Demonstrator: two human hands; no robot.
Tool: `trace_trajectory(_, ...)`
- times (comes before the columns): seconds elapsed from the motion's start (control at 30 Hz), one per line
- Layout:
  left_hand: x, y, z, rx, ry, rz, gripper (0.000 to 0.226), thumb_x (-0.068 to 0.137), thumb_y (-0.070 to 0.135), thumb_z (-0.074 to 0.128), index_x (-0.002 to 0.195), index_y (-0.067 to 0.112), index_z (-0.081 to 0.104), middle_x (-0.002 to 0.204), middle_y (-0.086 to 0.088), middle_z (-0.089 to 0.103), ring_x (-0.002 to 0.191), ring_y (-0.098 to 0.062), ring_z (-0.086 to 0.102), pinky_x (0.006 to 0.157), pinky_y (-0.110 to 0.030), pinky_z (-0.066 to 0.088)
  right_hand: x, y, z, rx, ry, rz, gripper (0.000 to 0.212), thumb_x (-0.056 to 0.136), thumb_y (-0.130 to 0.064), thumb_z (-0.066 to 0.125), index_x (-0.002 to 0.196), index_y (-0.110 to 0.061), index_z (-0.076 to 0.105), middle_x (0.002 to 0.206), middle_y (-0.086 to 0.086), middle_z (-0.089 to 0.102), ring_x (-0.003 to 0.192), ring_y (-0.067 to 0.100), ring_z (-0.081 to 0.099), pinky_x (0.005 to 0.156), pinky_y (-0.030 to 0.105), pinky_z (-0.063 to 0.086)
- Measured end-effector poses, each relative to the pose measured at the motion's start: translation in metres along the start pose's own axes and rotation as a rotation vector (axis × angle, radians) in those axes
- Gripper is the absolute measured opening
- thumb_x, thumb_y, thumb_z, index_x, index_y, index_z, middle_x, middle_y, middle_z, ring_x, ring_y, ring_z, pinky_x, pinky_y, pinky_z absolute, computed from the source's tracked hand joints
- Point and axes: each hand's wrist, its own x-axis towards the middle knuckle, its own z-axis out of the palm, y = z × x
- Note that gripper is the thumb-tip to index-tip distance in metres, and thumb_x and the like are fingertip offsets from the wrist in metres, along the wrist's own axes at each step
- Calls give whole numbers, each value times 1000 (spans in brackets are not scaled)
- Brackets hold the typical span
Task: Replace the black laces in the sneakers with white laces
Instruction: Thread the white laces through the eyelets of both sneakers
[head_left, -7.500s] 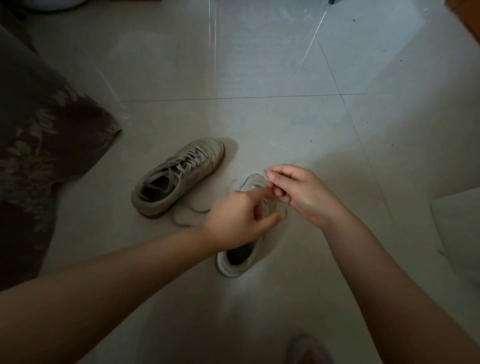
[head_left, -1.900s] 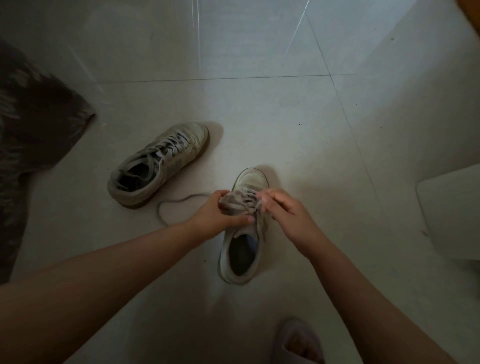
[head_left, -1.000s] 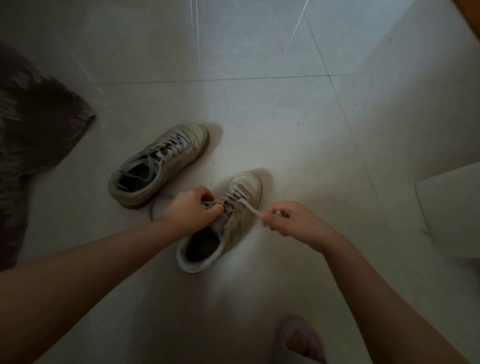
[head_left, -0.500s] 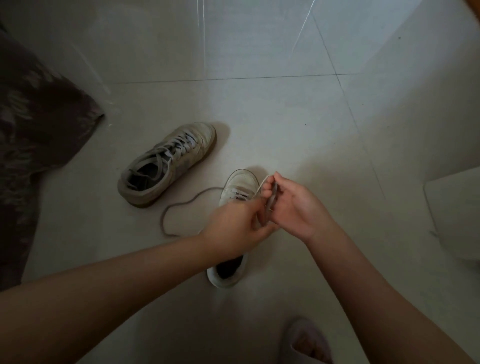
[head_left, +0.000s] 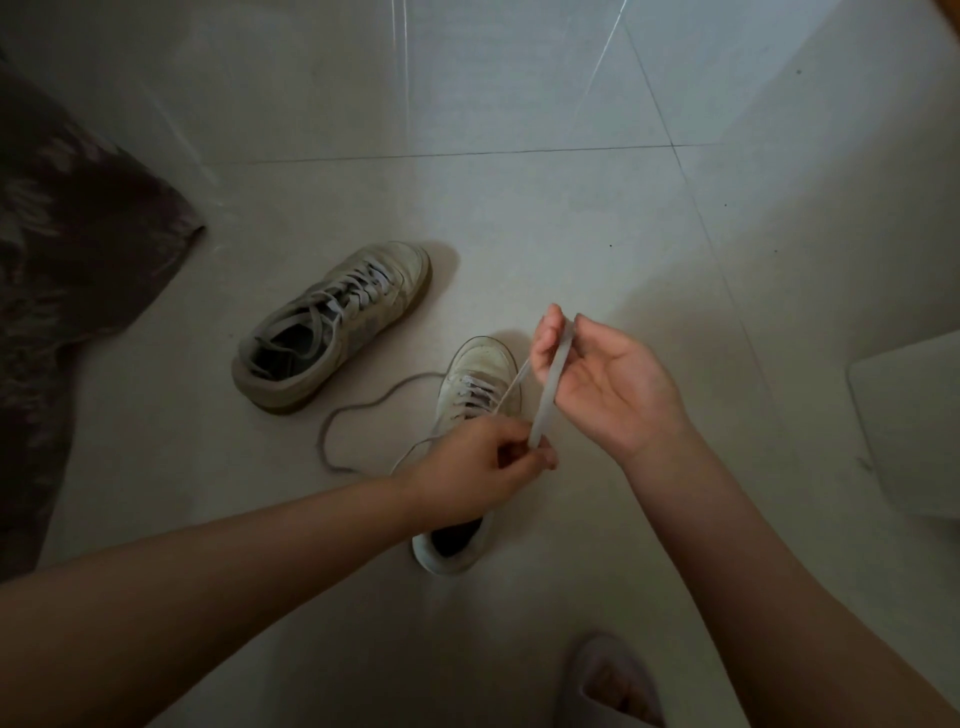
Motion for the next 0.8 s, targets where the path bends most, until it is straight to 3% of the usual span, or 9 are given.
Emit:
trace_trajectory(0.07, 3, 1, -2, -54, 44, -73, 25, 95, 24, 55, 85, 7, 71, 48, 11, 48, 47, -2, 42, 52, -20, 36, -1, -6, -6, -168, -64, -13, 30, 96, -23, 44, 109, -1, 59, 101, 11, 69, 93, 20, 67, 85, 29, 55)
trace_trajectory(0.13, 9, 4, -10, -127, 125, -132, 29, 97, 23, 50, 82, 7, 70, 44, 11, 42, 43, -2, 36, 49, -18, 32, -5, -9, -16, -530, -71, -10, 38, 89, -39, 49, 110, -11, 62, 111, 6, 69, 105, 18, 64, 96, 34, 49)
trace_trajectory(0.2, 16, 9, -19, -197, 204, -151, 32, 97, 25, 50, 80, 5, 69, 51, 5, 38, 45, -4, 32, 48, -21, 30, -10, -9, -27, -1038, -61, -45, 34, 81, -40, 56, 107, -19, 64, 106, -1, 71, 103, 12, 64, 91, 28, 50)
trace_trajectory(0.27, 22, 13, -26, -236, 227, -145, 31, 96, 23, 51, 77, 5, 67, 53, 6, 43, 47, -3, 36, 50, -20, 33, -14, -4, -33, -1377, -67, -130, 17, 84, -25, 64, 101, -24, 67, 92, -11, 72, 90, -1, 64, 74, 14, 48)
trace_trajectory(0.4, 31, 16, -19, -154, 234, -88, 30, 94, 21, 56, 75, 3, 72, 57, 2, 61, 53, 0, 47, 57, -16, 38, -11, 5, -34, -1403, -37, -268, 15, 87, -2, 61, 82, -15, 67, 58, -16, 64, 59, -8, 56, 59, 6, 40)
trace_trajectory(0.47, 32, 15, -13, -117, 269, -38, 35, 92, 28, 59, 75, -1, 72, 59, -8, 61, 53, -4, 47, 55, -21, 39, -7, 4, -35, -1398, 6, -285, 14, 89, -2, 57, 92, -10, 69, 61, -11, 64, 60, -2, 55, 58, 11, 41)
trace_trajectory(0.57, 33, 16, -10, -49, 325, -79, 33, 87, 40, 59, 84, 7, 65, 58, 1, 52, 51, -9, 45, 52, -26, 38, -2, 0, -40, -1331, 32, -247, 14, 91, -4, 56, 100, -10, 66, 65, -7, 67, 62, 0, 61, 59, 14, 46)
trace_trajectory(0.67, 26, 10, -13, 136, 433, -215, 14, 90, 33, 59, 87, 19, 59, 57, 10, 44, 53, -7, 45, 52, -23, 28, -1, 1, -47, -1249, 84, -246, 7, 89, -5, 61, 90, -11, 65, 75, -3, 71, 67, 3, 65, 63, 14, 51)
trace_trajectory(0.8, 5, -6, -23, 400, 480, -130, 11, 87, 26, 63, 84, 17, 69, 73, 8, 50, 62, -10, 47, 53, -21, 24, -1, 6, -65, -1058, 184, -295, 8, 84, -2, 66, 91, -2, 70, 85, 12, 70, 79, 16, 68, 73, 19, 55)
